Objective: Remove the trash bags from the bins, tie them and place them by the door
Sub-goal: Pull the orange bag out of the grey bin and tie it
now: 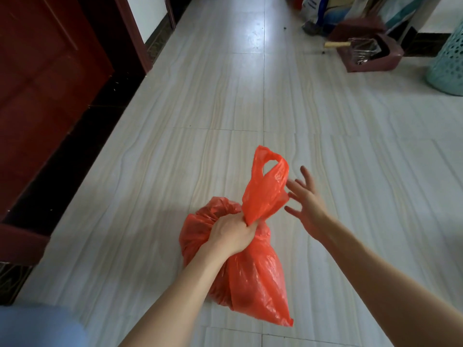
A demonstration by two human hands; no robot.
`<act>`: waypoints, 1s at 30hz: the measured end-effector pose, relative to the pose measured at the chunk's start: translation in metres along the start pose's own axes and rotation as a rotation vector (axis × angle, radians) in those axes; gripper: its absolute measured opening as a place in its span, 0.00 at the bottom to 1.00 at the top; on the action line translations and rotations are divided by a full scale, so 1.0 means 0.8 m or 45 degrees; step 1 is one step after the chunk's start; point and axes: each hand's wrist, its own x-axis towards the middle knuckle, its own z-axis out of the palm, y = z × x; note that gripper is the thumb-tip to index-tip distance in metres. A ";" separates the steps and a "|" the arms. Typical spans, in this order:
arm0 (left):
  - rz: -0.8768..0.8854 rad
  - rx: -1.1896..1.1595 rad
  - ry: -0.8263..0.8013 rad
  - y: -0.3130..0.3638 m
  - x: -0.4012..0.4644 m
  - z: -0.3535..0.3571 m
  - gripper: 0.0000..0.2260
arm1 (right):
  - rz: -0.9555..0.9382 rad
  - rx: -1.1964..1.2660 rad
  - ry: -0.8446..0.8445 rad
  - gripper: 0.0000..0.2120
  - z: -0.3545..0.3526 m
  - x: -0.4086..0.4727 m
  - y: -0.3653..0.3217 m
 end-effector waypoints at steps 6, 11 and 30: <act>-0.040 -0.129 -0.127 -0.014 -0.009 -0.006 0.27 | 0.066 -0.436 -0.325 0.09 0.012 0.002 -0.009; 0.011 -0.261 -0.239 -0.027 -0.011 -0.012 0.27 | 0.291 -0.799 -0.425 0.17 0.010 -0.002 -0.014; -0.315 -2.050 -0.210 -0.088 -0.012 -0.020 0.19 | 0.390 0.230 -0.132 0.11 -0.017 -0.003 -0.004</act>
